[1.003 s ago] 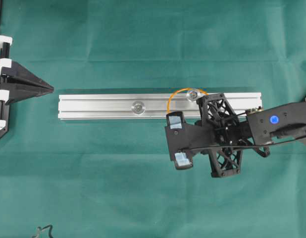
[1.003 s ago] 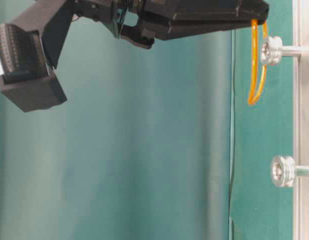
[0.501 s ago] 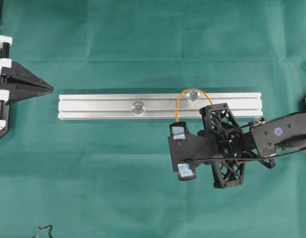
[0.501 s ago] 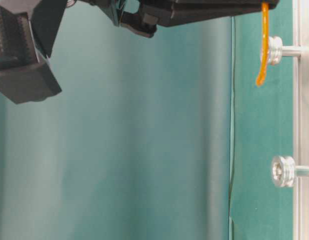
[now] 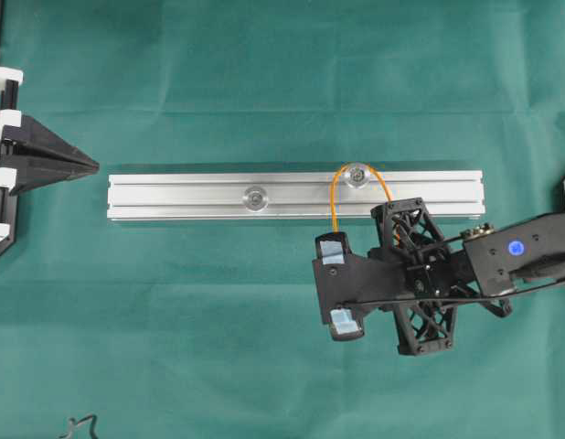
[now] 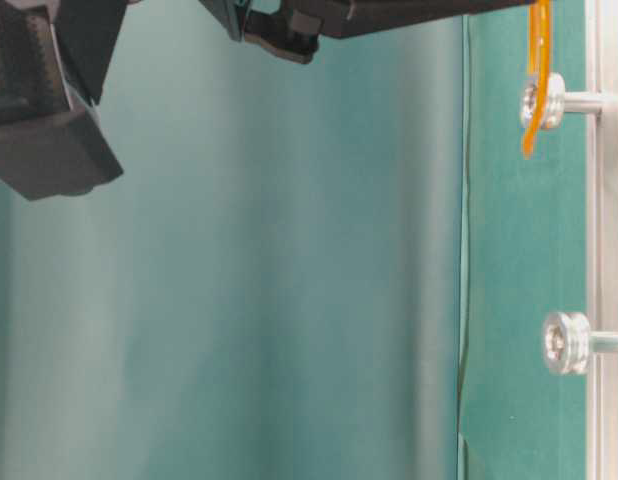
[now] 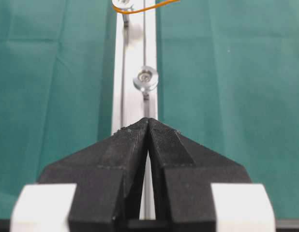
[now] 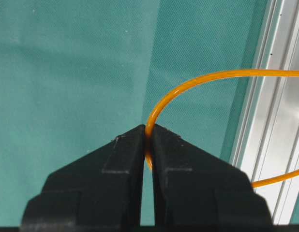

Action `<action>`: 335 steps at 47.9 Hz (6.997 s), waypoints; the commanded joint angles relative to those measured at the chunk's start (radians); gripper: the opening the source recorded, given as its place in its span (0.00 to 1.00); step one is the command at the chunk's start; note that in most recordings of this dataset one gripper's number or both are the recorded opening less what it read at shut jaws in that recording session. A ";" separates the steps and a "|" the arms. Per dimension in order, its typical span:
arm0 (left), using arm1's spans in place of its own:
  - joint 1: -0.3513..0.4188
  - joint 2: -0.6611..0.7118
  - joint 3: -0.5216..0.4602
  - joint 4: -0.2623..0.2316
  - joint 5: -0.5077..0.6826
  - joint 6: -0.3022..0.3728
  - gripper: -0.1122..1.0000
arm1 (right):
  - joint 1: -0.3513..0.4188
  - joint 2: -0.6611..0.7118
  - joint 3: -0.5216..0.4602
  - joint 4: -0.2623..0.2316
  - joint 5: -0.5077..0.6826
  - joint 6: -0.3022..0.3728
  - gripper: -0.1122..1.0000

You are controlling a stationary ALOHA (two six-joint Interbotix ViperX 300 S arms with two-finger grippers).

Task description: Hook the rubber onto the shaft.

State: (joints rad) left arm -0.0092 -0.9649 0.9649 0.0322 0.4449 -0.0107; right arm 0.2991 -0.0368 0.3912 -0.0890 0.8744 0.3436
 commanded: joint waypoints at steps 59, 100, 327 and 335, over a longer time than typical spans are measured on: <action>-0.003 0.006 -0.031 0.002 -0.008 0.000 0.10 | -0.006 -0.003 -0.038 0.032 -0.035 0.788 0.16; -0.003 0.008 -0.032 0.003 -0.008 0.002 0.10 | -0.044 0.048 -0.110 0.028 -0.037 0.922 0.16; -0.003 0.008 -0.032 0.002 -0.008 0.000 0.10 | -0.204 0.364 -0.321 -0.051 -0.219 0.738 0.16; -0.003 0.008 -0.032 0.003 -0.008 0.000 0.10 | -0.202 0.322 -0.270 -0.049 -0.219 0.738 0.16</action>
State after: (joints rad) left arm -0.0107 -0.9649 0.9649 0.0322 0.4449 -0.0107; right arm 0.0890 0.3451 0.1150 -0.1411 0.6581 1.0799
